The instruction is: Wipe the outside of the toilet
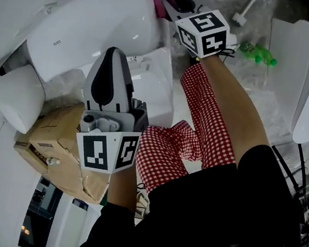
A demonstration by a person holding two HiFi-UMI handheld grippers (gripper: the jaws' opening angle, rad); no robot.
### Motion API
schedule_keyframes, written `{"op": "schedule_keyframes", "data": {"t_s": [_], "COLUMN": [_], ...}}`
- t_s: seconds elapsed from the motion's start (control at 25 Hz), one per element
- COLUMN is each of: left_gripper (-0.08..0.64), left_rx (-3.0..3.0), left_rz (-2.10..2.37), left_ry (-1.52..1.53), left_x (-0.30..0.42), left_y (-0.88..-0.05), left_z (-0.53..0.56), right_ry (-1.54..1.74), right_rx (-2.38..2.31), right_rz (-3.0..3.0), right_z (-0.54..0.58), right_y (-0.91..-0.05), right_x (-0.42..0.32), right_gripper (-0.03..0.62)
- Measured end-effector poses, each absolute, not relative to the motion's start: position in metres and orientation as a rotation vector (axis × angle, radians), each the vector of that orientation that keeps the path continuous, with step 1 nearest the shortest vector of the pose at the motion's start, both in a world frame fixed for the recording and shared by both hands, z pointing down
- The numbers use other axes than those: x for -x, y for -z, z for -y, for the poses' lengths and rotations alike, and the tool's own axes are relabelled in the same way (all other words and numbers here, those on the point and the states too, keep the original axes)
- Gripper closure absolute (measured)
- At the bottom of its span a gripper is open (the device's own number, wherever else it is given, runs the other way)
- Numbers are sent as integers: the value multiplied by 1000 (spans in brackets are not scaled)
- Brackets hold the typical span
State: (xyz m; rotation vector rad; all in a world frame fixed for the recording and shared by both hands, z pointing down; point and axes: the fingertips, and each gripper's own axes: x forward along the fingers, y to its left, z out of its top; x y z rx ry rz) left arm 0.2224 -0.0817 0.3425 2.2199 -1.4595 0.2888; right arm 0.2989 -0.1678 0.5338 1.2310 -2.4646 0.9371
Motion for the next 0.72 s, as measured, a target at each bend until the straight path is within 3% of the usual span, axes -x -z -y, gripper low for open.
{"op": "schedule_keyframes", "data": {"t_s": [0.72], "left_gripper": [551], "left_rx": [-2191], "left_rz": [1453], "left_ry": [-278], "left_x": [-218], "left_y": [-351], "left_z": [88], "right_ry": [-851], "right_rx": [-1164], "right_rz": [2336], "right_z": [165], "right_y": [-592], "right_x": [-298], "right_gripper": [538]}}
